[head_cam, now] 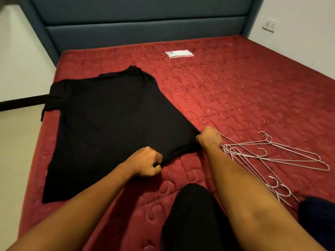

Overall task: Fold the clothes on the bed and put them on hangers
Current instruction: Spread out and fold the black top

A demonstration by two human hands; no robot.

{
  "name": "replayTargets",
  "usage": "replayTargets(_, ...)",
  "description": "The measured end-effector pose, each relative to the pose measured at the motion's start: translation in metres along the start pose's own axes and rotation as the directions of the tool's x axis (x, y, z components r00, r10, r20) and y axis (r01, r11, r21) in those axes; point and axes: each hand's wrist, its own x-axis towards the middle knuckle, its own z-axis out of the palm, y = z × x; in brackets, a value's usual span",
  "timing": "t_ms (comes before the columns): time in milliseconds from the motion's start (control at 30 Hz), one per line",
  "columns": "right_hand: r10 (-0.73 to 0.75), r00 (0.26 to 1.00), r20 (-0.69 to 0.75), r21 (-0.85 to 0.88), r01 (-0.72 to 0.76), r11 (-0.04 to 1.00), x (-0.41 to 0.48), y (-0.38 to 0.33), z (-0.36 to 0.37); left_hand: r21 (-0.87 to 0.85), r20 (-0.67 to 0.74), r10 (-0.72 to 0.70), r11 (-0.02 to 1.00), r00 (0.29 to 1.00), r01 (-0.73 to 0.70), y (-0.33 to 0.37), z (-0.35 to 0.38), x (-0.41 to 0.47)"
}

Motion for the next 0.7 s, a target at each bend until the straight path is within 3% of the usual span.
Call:
replayTargets(67,-0.024,0.999,0.026,-0.018,0.025,1.0,0.003,-0.01,0.001,-0.051,-0.024,-0.022,0.999,0.999,0.02,-0.003,-0.007,0.004)
replayTargets(167,-0.109,0.992,0.063,0.084,0.103,0.991,0.03,-0.042,0.012,-0.082,-0.222,-0.164,0.985,0.961,0.149,-0.035,-0.024,0.02)
replayTargets(400,-0.258,0.961,0.102,0.241,0.228,0.943,0.139,-0.16,0.063,0.004,-0.419,-0.325,0.933,0.848,0.36,-0.181,-0.081,0.114)
replayTargets(533,-0.322,0.928,0.186,0.29,0.262,0.92,0.2,-0.217,0.077,-0.005,-0.385,-0.361,0.921,0.85,0.389,-0.265,-0.109,0.176)
replayTargets(700,-0.146,0.977,0.156,0.378,0.077,0.923,0.244,-0.236,0.08,-0.079,-0.262,-0.486,0.872,0.834,0.484,-0.325,-0.129,0.218)
